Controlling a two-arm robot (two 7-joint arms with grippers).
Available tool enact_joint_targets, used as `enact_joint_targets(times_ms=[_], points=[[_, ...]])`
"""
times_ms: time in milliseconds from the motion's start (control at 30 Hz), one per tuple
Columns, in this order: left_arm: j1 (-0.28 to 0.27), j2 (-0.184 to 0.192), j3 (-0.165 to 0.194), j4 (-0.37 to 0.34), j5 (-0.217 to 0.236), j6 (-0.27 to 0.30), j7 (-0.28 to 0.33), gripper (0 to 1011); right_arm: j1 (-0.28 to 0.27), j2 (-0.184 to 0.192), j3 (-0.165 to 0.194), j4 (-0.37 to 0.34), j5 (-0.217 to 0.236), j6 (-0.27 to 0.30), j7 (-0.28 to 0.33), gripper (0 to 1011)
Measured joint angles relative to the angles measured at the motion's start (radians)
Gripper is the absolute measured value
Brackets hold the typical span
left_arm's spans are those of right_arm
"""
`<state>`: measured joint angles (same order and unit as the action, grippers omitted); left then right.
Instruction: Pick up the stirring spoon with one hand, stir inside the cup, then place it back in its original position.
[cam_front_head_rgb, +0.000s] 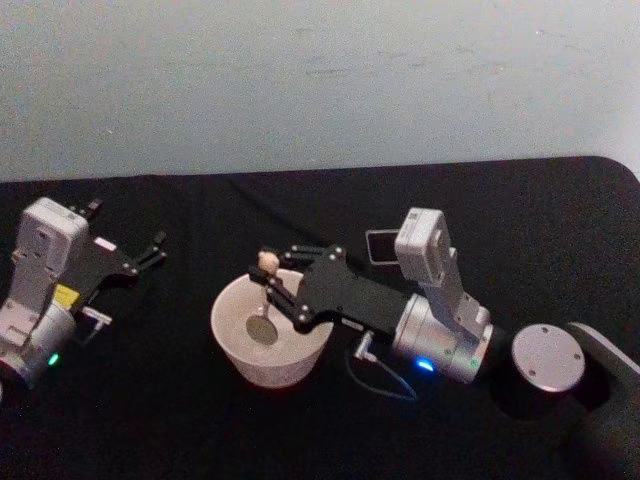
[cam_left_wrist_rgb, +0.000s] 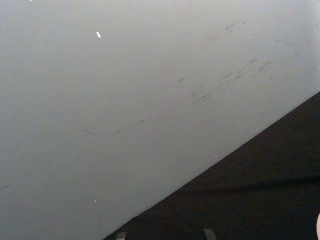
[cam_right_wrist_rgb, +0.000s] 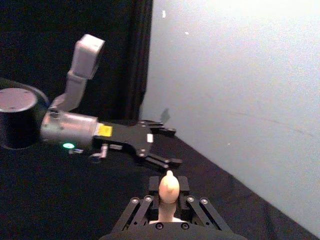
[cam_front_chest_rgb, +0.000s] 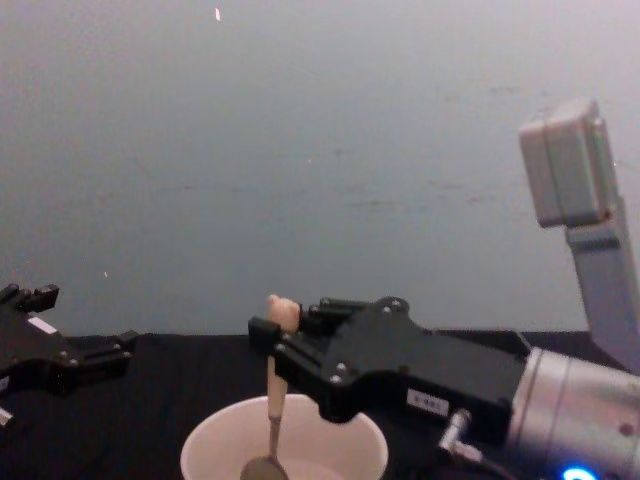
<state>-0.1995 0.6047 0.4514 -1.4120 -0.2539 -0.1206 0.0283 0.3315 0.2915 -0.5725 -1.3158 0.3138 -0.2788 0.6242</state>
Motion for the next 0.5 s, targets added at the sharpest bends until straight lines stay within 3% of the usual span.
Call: enact_joint_targets(times_ms=[133,500], points=[[0.000,0.000,0.000,0.000,0.000,0.000,0.000,1002,0.026,-0.022,0.007,0.042,-0.020,-0.009,-0.025,212],[0.000,0.000,0.000,0.000,0.000,0.000,0.000,1001,0.035,-0.023,0.028,0.064,-0.039,-0.010,-0.041,213]])
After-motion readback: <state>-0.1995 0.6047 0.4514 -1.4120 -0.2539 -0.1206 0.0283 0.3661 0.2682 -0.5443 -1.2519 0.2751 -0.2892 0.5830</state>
